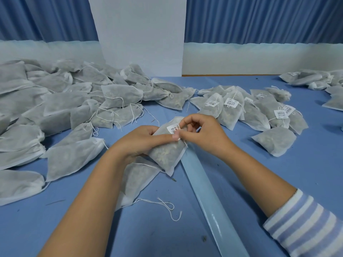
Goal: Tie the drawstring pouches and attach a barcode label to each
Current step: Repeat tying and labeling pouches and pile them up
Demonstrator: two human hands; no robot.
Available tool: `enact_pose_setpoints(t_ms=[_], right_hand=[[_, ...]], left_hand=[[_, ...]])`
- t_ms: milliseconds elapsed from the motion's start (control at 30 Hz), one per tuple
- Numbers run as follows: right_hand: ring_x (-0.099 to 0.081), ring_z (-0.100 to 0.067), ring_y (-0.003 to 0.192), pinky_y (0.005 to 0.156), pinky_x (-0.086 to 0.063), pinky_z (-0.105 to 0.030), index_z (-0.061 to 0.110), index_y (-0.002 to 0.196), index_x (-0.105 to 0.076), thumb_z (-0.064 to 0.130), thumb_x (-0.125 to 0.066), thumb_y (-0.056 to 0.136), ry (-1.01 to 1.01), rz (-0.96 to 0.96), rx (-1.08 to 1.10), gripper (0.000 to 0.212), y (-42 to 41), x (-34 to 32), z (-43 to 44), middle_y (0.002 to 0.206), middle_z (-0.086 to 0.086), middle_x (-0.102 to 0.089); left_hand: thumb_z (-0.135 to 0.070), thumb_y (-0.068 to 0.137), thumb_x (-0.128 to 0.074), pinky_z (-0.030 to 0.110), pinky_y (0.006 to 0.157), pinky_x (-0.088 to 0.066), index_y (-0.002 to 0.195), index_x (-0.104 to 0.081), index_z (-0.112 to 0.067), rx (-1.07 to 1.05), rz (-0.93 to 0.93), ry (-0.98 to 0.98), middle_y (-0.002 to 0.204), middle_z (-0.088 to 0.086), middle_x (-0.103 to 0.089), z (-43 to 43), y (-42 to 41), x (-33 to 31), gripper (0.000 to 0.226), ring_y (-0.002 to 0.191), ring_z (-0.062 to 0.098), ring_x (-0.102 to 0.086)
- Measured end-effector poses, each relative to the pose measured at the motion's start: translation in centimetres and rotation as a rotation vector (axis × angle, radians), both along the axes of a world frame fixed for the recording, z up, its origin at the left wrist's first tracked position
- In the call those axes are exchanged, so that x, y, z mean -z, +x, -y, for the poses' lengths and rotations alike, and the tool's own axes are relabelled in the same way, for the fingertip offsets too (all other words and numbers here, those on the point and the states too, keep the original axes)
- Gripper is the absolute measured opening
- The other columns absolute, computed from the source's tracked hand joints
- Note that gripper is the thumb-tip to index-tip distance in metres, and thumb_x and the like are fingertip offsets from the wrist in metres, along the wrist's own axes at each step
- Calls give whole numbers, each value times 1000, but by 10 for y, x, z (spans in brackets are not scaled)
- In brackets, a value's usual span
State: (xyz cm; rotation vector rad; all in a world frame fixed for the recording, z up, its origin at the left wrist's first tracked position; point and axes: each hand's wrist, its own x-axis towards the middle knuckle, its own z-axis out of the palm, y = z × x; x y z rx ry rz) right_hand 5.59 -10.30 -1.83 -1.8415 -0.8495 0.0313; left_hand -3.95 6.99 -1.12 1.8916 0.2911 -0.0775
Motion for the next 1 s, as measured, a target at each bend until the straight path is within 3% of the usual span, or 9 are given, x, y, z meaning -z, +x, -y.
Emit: enact_pose_setpoints(t_ms=[67, 133, 200, 367, 500, 633, 733, 833, 1000], right_hand=[[-45, -7, 60, 62, -41, -18, 23, 92, -71, 17, -83, 75, 5, 25, 0, 21, 1, 2, 0, 67, 8, -52], [-47, -7, 63, 65, -40, -15, 26, 107, -69, 21, -83, 75, -7, 73, 14, 35, 1, 4, 0, 76, 8, -54], [-48, -5, 69, 67, -40, -12, 28, 116, -63, 28, -82, 76, -20, 98, 54, 45, 2, 5, -1, 87, 8, -55], [-53, -2, 67, 64, -46, -15, 26, 107, -64, 40, -75, 81, 1, -208, 62, 32, 2, 2, -3, 84, 13, -60], [-57, -8, 74, 68, -45, -24, 17, 93, -74, 40, -70, 87, 37, -457, -84, 24, 1, 0, -1, 81, 6, -66], [-61, -15, 84, 79, -45, -34, 19, 94, -75, 34, -71, 87, 108, -470, -108, 17, 0, -2, 0, 89, 1, -70], [-65, -13, 84, 82, -49, -41, 23, 94, -73, 42, -73, 81, 83, -455, -104, 23, -2, -4, -1, 89, 6, -72], [-69, -14, 89, 88, -53, -51, 23, 101, -68, 33, -79, 79, 65, -406, -96, 26, -6, -4, -3, 93, 5, -74], [-65, -16, 84, 75, -52, -41, 23, 113, -62, 30, -72, 86, 82, -371, -49, 29, -8, -5, -4, 96, -8, -72]], left_hand=[[-74, 56, -72, 33, 83, -52, 90, -76, -17, -55, 5, 3, 88, -4, -76, 2, 4, 2, 67, 82, 15, -71], [-67, 78, -66, 41, 98, -52, 97, -77, -17, -126, 4, 0, 97, 0, -77, 4, 8, 4, 55, 96, 21, -72], [-57, 89, -61, 48, 101, -50, 96, -77, -17, -190, 18, 2, 97, 3, -77, 6, 9, 5, 43, 99, 25, -72], [-44, 93, -63, 41, 95, -51, 91, -77, -17, -259, 113, -127, 98, 4, -77, 9, 10, 2, 30, 101, 26, -71], [-32, 95, -63, 28, 74, -52, 90, -76, -16, -265, 169, -308, 92, 5, -76, 12, 11, -1, 21, 85, 20, -68], [-26, 97, -61, 34, 83, -47, 95, -73, -11, -247, 200, -357, 98, 12, -72, 15, 10, 0, 20, 89, 23, -64], [-30, 96, -61, 30, 75, -49, 92, -74, -14, -284, 208, -333, 93, 8, -73, 17, 12, 1, 21, 84, 20, -66], [-37, 95, -62, 24, 67, -51, 88, -74, -17, -319, 220, -275, 86, 3, -75, 20, 15, 4, 24, 77, 15, -67], [-38, 96, -61, 36, 80, -53, 85, -75, -12, -406, 259, -259, 91, 8, -77, 22, 19, 9, 32, 81, 19, -69]])
